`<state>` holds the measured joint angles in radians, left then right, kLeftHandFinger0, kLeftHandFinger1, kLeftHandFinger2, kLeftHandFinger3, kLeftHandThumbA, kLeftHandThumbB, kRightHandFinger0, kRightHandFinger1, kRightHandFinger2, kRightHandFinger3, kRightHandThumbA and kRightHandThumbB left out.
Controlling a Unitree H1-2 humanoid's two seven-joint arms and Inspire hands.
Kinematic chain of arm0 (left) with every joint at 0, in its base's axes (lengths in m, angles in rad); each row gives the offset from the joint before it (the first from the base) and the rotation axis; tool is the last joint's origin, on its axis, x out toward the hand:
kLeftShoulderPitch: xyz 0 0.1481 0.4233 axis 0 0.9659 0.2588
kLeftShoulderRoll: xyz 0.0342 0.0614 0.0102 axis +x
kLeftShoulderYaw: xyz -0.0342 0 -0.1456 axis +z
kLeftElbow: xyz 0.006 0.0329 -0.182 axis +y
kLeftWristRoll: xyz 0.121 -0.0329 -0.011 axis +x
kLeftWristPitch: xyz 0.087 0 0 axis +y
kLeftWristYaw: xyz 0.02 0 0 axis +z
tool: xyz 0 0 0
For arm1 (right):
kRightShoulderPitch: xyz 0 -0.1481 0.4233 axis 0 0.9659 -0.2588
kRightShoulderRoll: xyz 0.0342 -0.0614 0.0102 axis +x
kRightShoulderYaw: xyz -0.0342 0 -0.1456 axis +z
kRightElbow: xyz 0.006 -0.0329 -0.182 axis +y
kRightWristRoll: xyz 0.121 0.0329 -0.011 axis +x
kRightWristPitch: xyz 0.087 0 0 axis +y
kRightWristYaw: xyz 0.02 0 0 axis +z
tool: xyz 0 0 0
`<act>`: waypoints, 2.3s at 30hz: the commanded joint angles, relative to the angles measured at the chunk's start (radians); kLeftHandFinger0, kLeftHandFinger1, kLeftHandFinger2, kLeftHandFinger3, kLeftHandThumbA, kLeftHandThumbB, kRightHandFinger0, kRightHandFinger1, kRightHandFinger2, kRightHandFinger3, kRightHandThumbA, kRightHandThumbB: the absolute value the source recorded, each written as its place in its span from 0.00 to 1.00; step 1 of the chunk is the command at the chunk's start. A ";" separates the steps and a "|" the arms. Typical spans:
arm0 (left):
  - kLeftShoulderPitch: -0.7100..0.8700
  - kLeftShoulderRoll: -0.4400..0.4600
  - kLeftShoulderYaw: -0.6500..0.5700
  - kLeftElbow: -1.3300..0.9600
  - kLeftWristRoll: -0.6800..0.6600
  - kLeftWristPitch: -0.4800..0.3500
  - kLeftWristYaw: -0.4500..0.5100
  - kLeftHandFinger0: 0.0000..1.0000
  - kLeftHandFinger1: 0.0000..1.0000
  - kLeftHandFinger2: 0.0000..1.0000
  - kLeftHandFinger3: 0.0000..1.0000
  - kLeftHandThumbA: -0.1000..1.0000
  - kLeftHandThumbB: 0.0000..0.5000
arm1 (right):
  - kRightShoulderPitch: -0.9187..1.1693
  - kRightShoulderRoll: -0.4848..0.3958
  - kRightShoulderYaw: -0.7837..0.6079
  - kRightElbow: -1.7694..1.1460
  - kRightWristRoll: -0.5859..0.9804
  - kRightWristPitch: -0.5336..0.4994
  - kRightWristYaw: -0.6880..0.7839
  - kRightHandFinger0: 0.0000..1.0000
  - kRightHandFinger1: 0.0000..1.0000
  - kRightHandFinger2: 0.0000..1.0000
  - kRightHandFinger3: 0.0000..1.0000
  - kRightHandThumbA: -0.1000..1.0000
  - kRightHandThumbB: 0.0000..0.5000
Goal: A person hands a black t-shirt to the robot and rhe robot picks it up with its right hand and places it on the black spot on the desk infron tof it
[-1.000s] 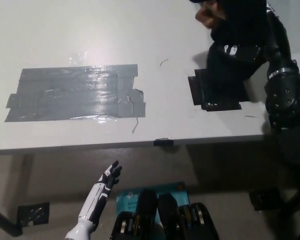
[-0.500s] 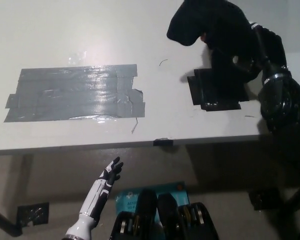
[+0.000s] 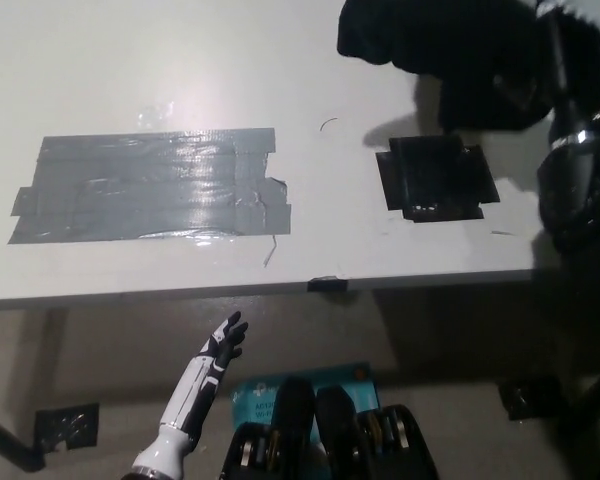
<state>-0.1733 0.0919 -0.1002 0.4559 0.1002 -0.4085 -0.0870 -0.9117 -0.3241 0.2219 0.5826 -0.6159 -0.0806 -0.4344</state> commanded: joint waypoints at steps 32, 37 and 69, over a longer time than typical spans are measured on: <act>-0.047 0.012 -0.012 -0.036 0.018 0.012 -0.007 1.00 1.00 1.00 1.00 1.00 1.00 | -0.059 0.093 0.417 0.526 -0.229 0.040 0.331 1.00 1.00 1.00 1.00 0.32 0.63; -0.062 0.015 -0.011 -0.028 0.018 0.005 -0.009 1.00 1.00 1.00 1.00 1.00 1.00 | -0.005 -0.031 0.425 0.084 -0.101 0.186 0.814 1.00 1.00 1.00 1.00 0.59 1.00; -0.089 0.017 -0.011 0.016 0.007 -0.009 -0.019 1.00 1.00 0.99 1.00 1.00 1.00 | 0.084 -0.511 -0.077 -0.952 1.129 0.526 1.045 1.00 1.00 1.00 1.00 1.00 1.00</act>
<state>-0.2003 0.0941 -0.1060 0.4931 0.1113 -0.3775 -0.0867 -0.6917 -0.5295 0.4780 0.2731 -0.4184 0.0965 0.0990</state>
